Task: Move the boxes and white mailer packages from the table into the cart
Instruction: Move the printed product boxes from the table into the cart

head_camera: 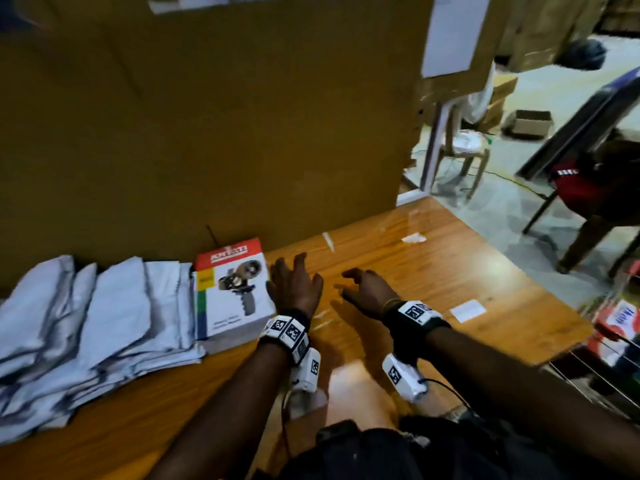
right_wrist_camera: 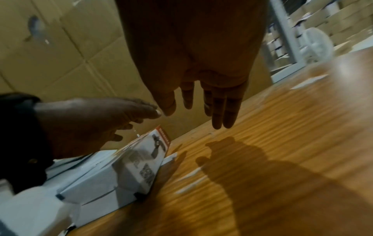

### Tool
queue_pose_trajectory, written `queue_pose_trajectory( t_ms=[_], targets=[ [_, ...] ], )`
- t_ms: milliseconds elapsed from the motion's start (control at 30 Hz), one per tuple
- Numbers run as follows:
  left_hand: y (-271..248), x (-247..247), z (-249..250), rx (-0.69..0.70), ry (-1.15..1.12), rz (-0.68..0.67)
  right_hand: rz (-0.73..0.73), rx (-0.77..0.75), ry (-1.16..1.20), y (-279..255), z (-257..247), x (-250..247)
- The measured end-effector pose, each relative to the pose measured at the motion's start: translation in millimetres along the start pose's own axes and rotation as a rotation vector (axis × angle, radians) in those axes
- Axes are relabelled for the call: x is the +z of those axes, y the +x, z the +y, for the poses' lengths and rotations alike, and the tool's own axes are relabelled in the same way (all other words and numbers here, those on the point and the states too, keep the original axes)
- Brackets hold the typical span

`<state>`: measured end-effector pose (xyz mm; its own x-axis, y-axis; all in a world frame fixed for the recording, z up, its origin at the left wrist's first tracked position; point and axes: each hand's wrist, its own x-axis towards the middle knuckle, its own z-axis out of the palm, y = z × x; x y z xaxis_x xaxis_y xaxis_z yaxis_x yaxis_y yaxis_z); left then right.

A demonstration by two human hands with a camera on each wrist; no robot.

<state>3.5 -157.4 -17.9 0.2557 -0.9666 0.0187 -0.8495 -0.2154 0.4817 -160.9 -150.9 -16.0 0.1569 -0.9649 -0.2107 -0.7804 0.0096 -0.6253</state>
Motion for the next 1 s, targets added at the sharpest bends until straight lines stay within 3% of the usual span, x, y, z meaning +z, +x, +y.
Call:
queue_pose_trajectory(
  t_ms=[100, 267, 400, 567, 733, 1000],
  targets=[
    [20.6, -26.2, -46.4, -0.086, 0.085, 0.025, -0.068, -0.04, -0.018, 19.5, -42.0, 29.0],
    [36.3, -50.2, -106.0, -0.246, 0.029, -0.093, -0.159, -0.044, -0.058, 40.2, -94.3, 64.6],
    [40.1, -64.6, -128.8, -0.335, -0.006, -0.12, -0.262, -0.035, -0.067, 41.2, -118.5, 81.6],
    [46.5, -72.0, -148.9, -0.371, -0.159, -0.18, -0.366, -0.054, 0.099, 36.8, -130.5, 94.0],
    [33.2, -63.6, -133.6, -0.349, -0.138, -0.079, -0.261, 0.056, 0.461, 25.7, -122.2, 78.0],
    [10.8, -29.9, -50.1, -0.179, -0.294, 0.027, 0.083, 0.27, 0.563, 4.9, -62.6, 40.2]
  ],
)
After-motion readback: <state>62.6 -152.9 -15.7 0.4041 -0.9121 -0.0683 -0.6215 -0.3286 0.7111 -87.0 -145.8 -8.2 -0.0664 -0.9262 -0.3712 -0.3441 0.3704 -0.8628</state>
